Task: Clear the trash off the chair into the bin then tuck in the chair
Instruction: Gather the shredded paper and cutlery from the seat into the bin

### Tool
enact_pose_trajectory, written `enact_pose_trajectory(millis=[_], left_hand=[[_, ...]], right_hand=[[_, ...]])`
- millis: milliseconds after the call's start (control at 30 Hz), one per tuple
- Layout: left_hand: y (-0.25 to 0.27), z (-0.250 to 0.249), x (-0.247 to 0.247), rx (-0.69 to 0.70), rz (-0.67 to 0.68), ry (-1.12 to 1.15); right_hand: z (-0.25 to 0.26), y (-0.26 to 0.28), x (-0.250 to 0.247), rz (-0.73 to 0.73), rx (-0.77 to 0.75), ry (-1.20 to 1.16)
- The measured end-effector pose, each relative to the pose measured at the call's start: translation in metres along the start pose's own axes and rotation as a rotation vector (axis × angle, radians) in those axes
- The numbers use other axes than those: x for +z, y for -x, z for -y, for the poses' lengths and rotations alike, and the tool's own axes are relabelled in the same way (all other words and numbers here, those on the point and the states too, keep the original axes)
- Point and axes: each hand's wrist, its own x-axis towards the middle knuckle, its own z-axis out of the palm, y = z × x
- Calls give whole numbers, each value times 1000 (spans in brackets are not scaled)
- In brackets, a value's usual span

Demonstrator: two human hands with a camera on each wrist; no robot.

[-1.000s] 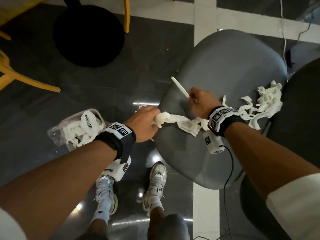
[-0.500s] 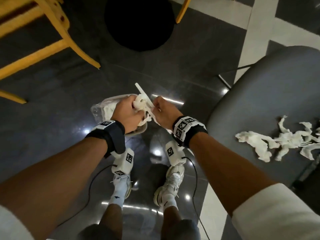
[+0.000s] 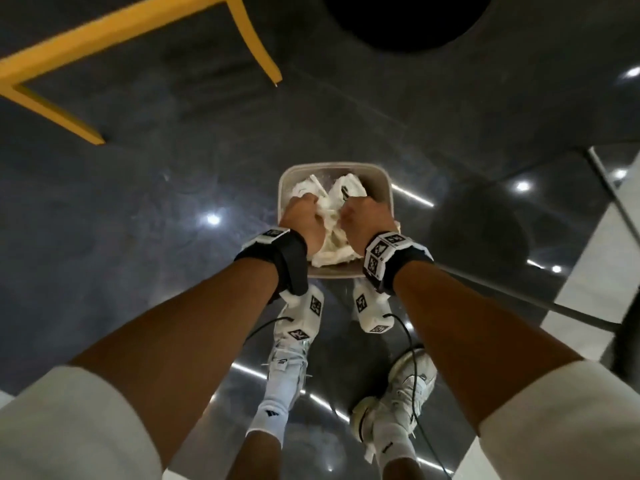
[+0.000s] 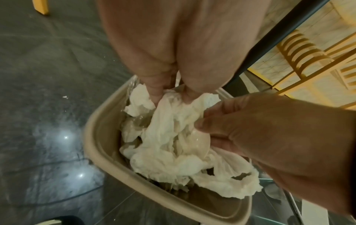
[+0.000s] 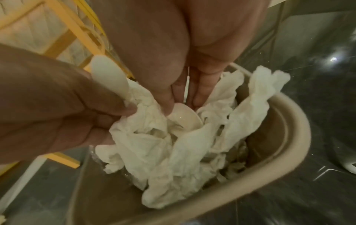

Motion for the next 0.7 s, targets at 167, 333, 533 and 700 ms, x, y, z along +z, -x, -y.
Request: enact_pose_trajectory(millis=[167,333,533,700], left_hand=[[-12,7,28,-40,150,-101],[12,-2,16,31,130,-214],[52,-40,-20,71,194,-623],[83,-101,-24,154,60,-617]], right_hand=[[-13,-14,25,82,28,210],[-3,17,3,149,3,107],[9,82,-55,68,16,-164],[-26,147,-126,-59,-9,-390]])
